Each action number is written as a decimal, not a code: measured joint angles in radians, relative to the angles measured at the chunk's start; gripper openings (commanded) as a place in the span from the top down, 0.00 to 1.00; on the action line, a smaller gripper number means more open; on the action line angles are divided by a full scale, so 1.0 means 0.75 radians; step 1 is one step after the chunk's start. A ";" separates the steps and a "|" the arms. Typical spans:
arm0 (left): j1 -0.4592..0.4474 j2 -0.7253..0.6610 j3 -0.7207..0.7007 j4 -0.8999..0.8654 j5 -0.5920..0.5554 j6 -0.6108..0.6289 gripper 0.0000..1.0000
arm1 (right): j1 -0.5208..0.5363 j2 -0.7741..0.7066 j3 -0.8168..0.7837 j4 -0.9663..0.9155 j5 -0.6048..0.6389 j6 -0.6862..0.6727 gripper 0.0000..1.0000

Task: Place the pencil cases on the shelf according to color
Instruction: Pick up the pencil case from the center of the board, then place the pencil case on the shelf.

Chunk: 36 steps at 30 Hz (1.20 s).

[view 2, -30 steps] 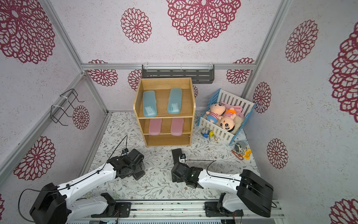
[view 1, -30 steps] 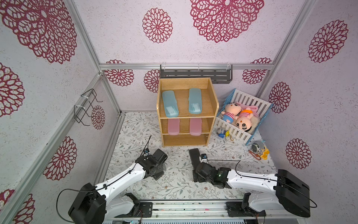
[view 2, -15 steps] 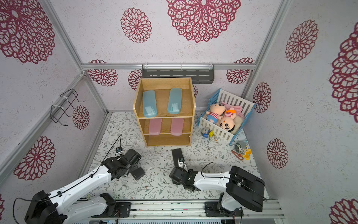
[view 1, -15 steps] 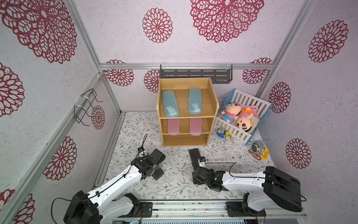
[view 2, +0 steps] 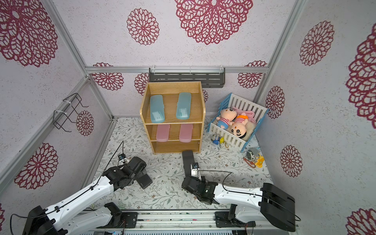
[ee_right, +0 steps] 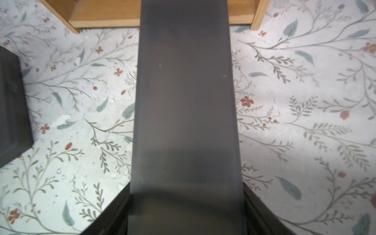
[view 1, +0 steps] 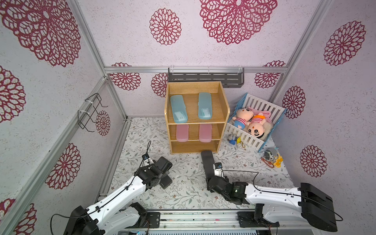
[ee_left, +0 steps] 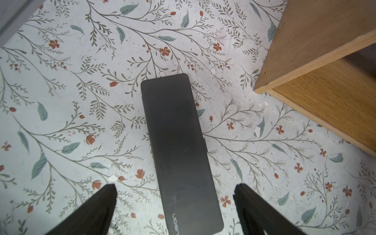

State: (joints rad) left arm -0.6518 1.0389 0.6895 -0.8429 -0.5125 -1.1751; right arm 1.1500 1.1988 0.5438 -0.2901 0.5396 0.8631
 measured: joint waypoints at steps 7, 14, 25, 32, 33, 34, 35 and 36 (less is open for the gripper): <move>0.000 0.075 -0.001 0.066 0.008 0.011 0.03 | -0.143 0.178 0.070 0.084 -0.054 -0.162 0.37; 0.000 0.218 -0.001 0.132 0.048 -0.001 0.03 | -0.319 0.511 0.257 0.210 -0.100 -0.319 0.36; 0.000 0.313 -0.006 0.168 0.076 -0.020 0.03 | -0.414 0.637 0.398 0.287 -0.113 -0.416 0.01; 0.000 0.328 -0.026 0.152 0.068 -0.021 0.03 | -0.408 0.465 0.356 0.208 -0.130 -0.415 0.02; 0.000 0.328 -0.026 0.152 0.066 -0.020 0.03 | -0.407 0.414 0.341 0.192 -0.139 -0.415 0.03; 0.000 0.328 -0.031 0.155 0.064 -0.020 0.03 | -0.405 0.365 0.328 0.176 -0.154 -0.414 0.06; 0.000 0.327 -0.037 0.159 0.063 -0.019 0.03 | -0.403 0.329 0.316 0.166 -0.163 -0.409 0.09; 0.000 0.326 -0.048 0.167 0.063 -0.015 0.03 | -0.400 0.290 0.300 0.155 -0.175 -0.405 0.16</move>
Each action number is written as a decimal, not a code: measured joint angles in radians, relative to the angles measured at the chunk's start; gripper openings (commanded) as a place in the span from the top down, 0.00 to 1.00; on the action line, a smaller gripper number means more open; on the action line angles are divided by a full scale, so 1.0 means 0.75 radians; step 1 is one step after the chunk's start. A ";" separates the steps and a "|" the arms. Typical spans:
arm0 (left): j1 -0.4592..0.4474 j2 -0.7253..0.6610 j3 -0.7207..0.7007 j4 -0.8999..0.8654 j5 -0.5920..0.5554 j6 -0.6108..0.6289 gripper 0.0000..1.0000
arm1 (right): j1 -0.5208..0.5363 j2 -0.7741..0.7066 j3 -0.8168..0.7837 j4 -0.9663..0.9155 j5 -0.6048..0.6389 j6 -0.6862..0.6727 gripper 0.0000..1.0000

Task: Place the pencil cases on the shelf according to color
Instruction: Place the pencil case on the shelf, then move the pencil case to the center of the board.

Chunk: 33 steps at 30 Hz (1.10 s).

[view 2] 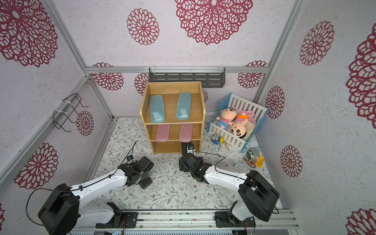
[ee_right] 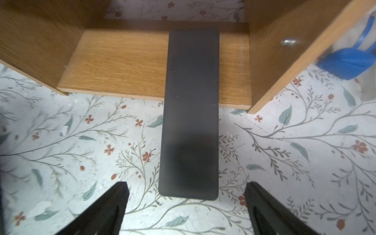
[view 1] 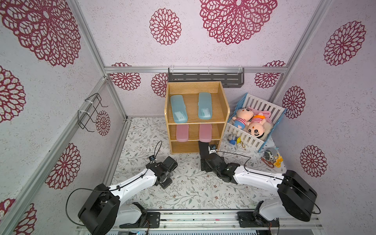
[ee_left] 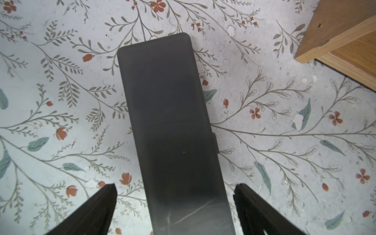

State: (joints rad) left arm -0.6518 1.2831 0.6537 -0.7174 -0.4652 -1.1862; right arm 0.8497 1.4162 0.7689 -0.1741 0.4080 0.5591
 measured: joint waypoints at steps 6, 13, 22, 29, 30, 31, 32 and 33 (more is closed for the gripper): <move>0.006 0.001 -0.052 0.042 0.009 0.023 0.03 | 0.036 -0.084 -0.122 -0.050 -0.084 0.035 0.50; 0.015 0.004 -0.067 0.106 0.041 0.040 0.03 | 0.069 -0.028 -0.180 -0.039 -0.158 0.046 0.52; 0.019 0.135 -0.064 0.191 0.110 0.046 0.03 | 0.045 0.240 -0.057 0.039 -0.111 0.030 0.50; 0.017 0.202 -0.032 0.214 0.117 0.057 0.03 | 0.006 0.244 -0.003 0.083 -0.074 -0.008 0.47; 0.011 0.215 -0.021 0.214 0.118 0.060 0.03 | 0.002 0.244 -0.003 0.085 -0.071 -0.014 0.47; 0.008 0.226 -0.013 0.219 0.117 0.062 0.03 | 0.000 0.244 -0.003 0.085 -0.066 -0.022 0.47; 0.001 0.241 -0.002 0.224 0.116 0.064 0.03 | -0.002 0.243 -0.003 0.085 -0.059 -0.028 0.47; -0.007 0.253 0.007 0.231 0.116 0.065 0.03 | -0.003 0.240 -0.003 0.084 -0.053 -0.034 0.46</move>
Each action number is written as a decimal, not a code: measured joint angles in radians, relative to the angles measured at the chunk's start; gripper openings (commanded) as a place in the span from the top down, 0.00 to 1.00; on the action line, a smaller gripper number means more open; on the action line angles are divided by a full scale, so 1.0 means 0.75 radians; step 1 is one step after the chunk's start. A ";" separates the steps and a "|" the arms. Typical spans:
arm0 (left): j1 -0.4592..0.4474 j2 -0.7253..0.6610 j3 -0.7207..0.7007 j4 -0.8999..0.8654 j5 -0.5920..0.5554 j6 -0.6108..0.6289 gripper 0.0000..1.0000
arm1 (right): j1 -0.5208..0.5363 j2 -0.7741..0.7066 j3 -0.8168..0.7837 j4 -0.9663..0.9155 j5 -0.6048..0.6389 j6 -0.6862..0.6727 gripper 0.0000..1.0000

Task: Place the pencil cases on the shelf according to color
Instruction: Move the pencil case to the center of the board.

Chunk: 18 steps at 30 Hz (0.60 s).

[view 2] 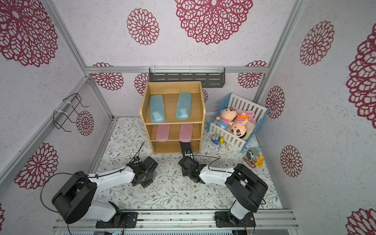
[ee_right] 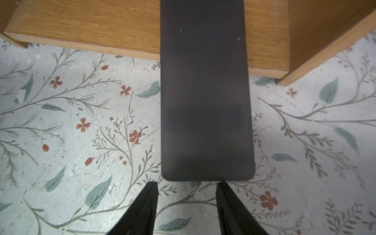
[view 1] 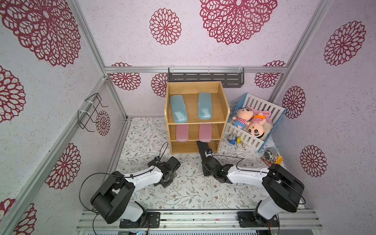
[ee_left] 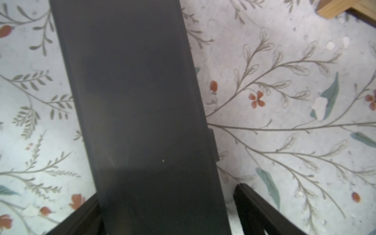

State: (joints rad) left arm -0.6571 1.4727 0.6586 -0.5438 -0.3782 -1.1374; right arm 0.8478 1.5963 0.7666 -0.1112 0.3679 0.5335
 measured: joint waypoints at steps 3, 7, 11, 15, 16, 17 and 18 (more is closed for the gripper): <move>-0.036 0.022 0.016 0.012 -0.006 -0.002 0.03 | -0.002 -0.033 -0.009 -0.001 0.001 -0.010 0.42; -0.111 0.034 0.024 0.021 -0.017 -0.023 0.03 | -0.001 -0.179 -0.073 -0.005 -0.013 -0.031 0.23; -0.225 0.091 0.085 0.022 -0.018 -0.068 0.03 | 0.004 -0.340 -0.116 -0.026 -0.034 -0.036 0.14; -0.341 0.185 0.205 0.011 -0.024 -0.115 0.03 | 0.028 -0.460 -0.154 -0.049 -0.043 -0.035 0.10; -0.366 0.205 0.235 0.006 -0.030 -0.127 0.03 | 0.036 -0.487 -0.161 -0.059 -0.047 -0.035 0.10; -0.391 0.217 0.260 0.000 -0.038 -0.141 0.03 | 0.044 -0.510 -0.167 -0.068 -0.053 -0.035 0.09; -0.415 0.219 0.278 -0.008 -0.050 -0.154 0.03 | 0.054 -0.531 -0.169 -0.079 -0.060 -0.035 0.08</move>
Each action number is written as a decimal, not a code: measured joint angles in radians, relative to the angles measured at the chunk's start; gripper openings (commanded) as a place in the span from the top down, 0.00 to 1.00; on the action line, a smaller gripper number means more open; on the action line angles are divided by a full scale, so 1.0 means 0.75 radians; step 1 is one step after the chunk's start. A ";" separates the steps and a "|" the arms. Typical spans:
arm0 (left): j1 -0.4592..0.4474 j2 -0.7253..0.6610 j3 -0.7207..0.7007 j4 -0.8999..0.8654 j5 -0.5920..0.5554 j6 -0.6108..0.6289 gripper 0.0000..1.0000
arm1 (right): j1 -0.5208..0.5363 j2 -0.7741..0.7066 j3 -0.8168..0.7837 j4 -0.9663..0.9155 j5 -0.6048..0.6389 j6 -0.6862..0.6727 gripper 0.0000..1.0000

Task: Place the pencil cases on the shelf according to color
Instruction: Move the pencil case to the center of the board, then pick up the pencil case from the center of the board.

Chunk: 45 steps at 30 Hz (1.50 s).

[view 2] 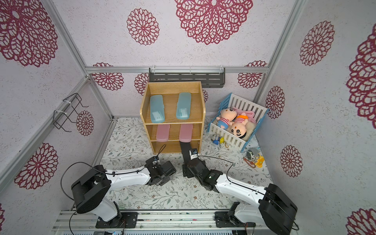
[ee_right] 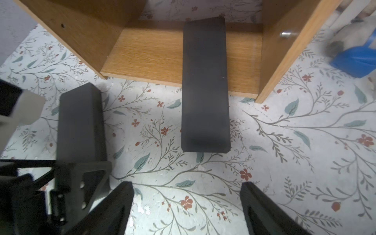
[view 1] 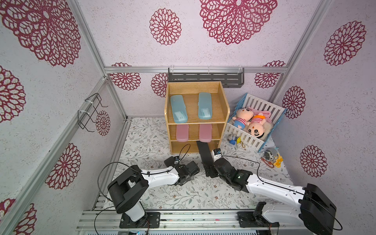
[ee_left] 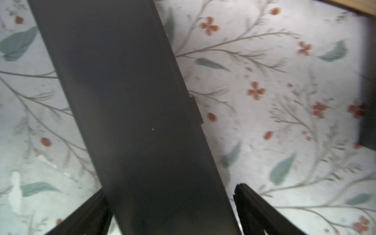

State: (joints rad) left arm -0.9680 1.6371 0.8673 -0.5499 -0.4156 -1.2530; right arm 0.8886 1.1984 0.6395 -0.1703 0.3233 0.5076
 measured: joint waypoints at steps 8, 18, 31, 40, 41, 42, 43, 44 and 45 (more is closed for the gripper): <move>-0.090 -0.232 -0.008 -0.155 -0.113 -0.105 0.03 | 0.084 -0.037 -0.001 -0.028 -0.019 0.001 0.01; 0.147 -0.744 -0.287 -0.305 -0.202 -0.145 0.03 | 0.189 0.298 0.186 0.018 -0.183 -0.100 0.01; 0.572 -0.971 -0.440 -0.290 -0.094 0.057 0.03 | 0.276 0.778 0.499 0.065 -0.257 -0.267 0.01; 0.640 -0.983 -0.472 -0.255 -0.049 0.116 0.03 | 0.295 0.916 0.555 0.078 -0.205 -0.289 0.04; 0.643 -0.984 -0.473 -0.252 -0.049 0.121 0.03 | 0.298 0.916 0.548 0.091 -0.199 -0.288 0.08; 0.645 -0.986 -0.473 -0.249 -0.048 0.126 0.03 | 0.300 0.916 0.536 0.112 -0.183 -0.282 0.12; 0.646 -0.988 -0.473 -0.248 -0.048 0.129 0.03 | 0.303 0.916 0.523 0.132 -0.169 -0.276 0.15; 0.647 -0.988 -0.473 -0.247 -0.048 0.131 0.03 | 0.306 0.912 0.509 0.154 -0.152 -0.268 0.22; 0.648 -0.988 -0.473 -0.246 -0.047 0.134 0.03 | 0.309 0.905 0.490 0.180 -0.135 -0.256 0.29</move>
State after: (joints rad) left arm -0.4820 0.8959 0.5129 -0.7345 -0.4511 -1.1526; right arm 1.1202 1.8771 1.0073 -0.0357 0.2218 0.3153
